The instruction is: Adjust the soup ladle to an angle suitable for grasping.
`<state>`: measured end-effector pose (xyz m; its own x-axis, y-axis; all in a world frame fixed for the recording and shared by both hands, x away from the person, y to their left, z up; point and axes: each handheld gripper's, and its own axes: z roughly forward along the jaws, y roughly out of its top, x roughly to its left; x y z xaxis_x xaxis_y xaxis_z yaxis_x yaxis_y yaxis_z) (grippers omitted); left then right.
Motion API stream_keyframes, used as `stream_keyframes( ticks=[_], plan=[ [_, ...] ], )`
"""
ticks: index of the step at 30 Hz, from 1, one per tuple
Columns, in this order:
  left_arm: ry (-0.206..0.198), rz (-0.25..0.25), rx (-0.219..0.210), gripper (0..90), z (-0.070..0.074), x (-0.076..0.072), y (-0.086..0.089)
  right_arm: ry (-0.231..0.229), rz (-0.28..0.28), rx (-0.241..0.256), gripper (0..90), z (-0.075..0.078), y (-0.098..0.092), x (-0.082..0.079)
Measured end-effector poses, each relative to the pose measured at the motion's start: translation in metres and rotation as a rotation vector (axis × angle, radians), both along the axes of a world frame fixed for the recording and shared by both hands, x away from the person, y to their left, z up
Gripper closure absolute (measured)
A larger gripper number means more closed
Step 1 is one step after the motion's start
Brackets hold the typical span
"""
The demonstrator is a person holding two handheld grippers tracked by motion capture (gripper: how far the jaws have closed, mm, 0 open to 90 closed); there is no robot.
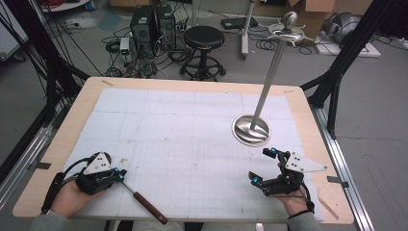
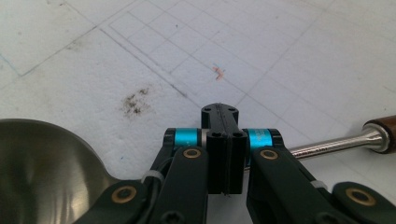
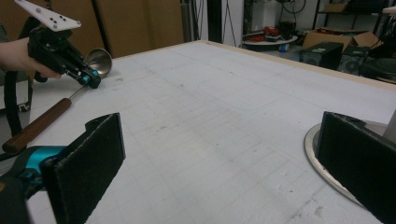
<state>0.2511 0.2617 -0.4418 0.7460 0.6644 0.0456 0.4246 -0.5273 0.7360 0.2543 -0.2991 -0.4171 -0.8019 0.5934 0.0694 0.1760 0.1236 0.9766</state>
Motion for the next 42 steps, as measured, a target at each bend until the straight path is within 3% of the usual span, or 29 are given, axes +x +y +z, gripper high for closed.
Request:
stream_keyframes(
  ticks=[4, 8, 10, 14, 26, 30, 33, 42],
  plan=[
    [0.018, 0.018, -0.021, 89.7, 0.0, 0.0, 0.002, -0.004, 0.002, -0.004, 0.5, 0.0, 0.0, 0.0],
    [-0.014, 0.003, -0.089, 89.7, 0.006, -0.002, 0.002, 0.002, 0.004, -0.004, 0.5, 0.0, 0.001, 0.001],
    [-0.02, -0.008, -0.098, 89.7, 0.009, -0.005, 0.0, 0.003, 0.004, -0.002, 0.5, 0.0, 0.001, 0.001],
    [-0.014, -0.05, -0.092, 89.7, 0.01, -0.015, -0.004, 0.006, 0.004, -0.003, 0.5, 0.0, 0.0, 0.001],
    [0.003, -0.1, -0.095, 89.7, 0.011, -0.037, -0.001, 0.006, 0.003, -0.006, 0.5, -0.001, 0.001, 0.002],
    [0.015, -0.109, -0.086, 89.7, 0.009, -0.04, -0.001, 0.008, 0.006, -0.007, 0.5, 0.0, 0.002, 0.001],
    [0.009, -0.125, -0.047, 89.7, 0.007, -0.043, -0.003, 0.009, 0.006, -0.008, 0.5, -0.001, 0.001, 0.002],
    [0.039, -0.143, -0.042, 89.7, 0.0, -0.042, -0.005, 0.011, 0.007, -0.012, 0.5, -0.001, 0.002, 0.002]
  ],
)
